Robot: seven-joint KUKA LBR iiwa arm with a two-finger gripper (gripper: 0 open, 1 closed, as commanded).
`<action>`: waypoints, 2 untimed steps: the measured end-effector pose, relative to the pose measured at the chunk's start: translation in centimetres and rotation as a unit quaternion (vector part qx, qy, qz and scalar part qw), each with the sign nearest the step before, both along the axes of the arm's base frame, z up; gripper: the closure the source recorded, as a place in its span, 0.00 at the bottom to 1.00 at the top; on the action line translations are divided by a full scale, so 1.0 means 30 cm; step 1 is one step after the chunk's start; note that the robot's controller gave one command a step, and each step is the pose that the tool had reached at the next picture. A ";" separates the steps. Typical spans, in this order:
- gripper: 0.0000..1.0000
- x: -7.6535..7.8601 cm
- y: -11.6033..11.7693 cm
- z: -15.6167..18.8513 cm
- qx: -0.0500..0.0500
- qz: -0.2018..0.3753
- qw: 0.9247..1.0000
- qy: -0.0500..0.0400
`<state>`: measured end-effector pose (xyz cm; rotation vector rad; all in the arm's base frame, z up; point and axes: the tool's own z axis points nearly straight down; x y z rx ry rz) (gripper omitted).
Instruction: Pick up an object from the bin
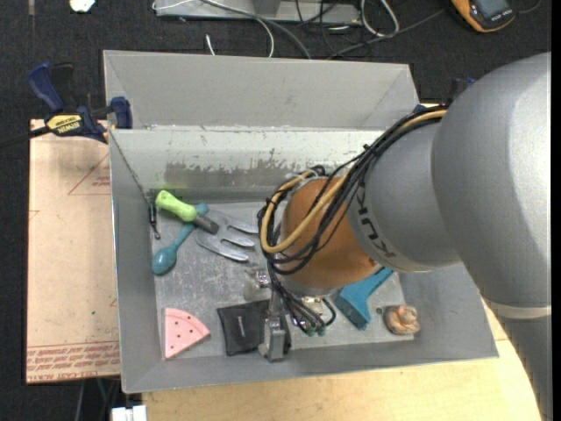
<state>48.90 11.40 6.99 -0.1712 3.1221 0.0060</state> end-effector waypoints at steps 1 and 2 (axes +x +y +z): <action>1.00 -0.026 0.011 0.001 0.001 -0.074 0.997 0.005; 1.00 -0.026 0.011 0.002 0.001 -0.074 0.997 0.005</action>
Offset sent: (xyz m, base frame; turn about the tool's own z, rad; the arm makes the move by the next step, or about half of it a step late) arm 0.0000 0.0000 0.0000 0.0000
